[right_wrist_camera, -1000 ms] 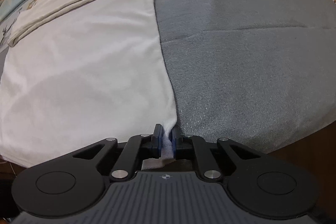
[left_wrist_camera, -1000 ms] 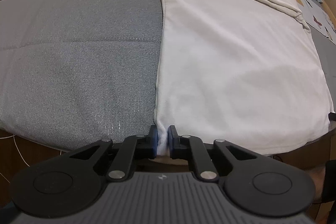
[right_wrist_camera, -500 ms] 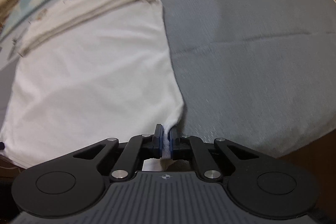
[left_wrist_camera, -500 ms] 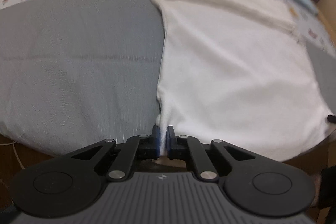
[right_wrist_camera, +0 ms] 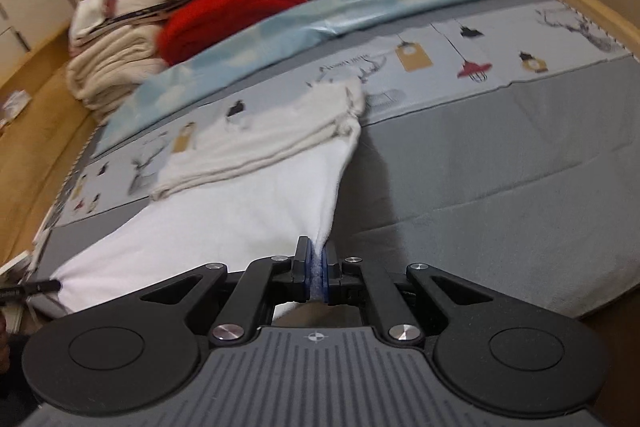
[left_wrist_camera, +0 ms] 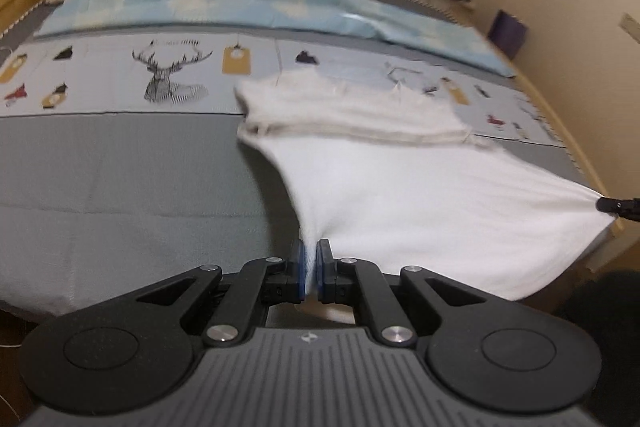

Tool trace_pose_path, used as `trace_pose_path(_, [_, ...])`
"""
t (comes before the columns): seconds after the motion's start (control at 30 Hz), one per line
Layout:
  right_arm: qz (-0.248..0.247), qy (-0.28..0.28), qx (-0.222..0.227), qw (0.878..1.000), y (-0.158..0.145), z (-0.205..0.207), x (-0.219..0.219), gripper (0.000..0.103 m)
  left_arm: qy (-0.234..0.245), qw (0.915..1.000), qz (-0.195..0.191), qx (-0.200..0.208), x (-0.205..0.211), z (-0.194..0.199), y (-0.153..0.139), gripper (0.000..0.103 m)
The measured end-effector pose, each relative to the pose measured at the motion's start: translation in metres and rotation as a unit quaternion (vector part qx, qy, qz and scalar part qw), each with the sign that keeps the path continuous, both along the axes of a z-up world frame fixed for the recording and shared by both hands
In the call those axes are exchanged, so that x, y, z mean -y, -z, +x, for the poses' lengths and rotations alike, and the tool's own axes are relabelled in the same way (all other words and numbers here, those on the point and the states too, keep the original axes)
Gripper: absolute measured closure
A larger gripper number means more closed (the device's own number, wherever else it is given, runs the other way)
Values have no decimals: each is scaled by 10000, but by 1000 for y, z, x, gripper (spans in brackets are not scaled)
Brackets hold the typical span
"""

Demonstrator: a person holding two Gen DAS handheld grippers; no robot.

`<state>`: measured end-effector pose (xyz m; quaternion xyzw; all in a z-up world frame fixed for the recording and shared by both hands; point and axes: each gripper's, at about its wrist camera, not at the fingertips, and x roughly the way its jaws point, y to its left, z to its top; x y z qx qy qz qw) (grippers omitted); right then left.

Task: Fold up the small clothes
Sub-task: 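Lift the hem with both tools and fold it up toward the collar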

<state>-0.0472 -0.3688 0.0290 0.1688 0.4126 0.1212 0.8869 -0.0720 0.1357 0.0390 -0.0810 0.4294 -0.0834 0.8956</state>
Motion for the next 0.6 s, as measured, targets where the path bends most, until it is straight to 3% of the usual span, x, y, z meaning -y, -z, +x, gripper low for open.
trace_pose_path(0.13, [209, -317, -4, 9993, -21, -40, 17, 99, 148, 9999, -49, 22, -14, -38, -22, 98])
trace_pose_path(0.27, [442, -411, -129, 9981, -24, -57, 24, 99, 92, 9999, -138, 26, -24, -33, -25, 98])
trace_pose_path(0.47, [442, -247, -361, 9981, 5, 9, 12, 99, -223, 9995, -111, -208, -40, 63, 13, 98])
trace_pose_path(0.6, [271, 66, -628, 9976, 39, 96, 5, 99, -489, 9976, -191, -453, -53, 154, 49, 97])
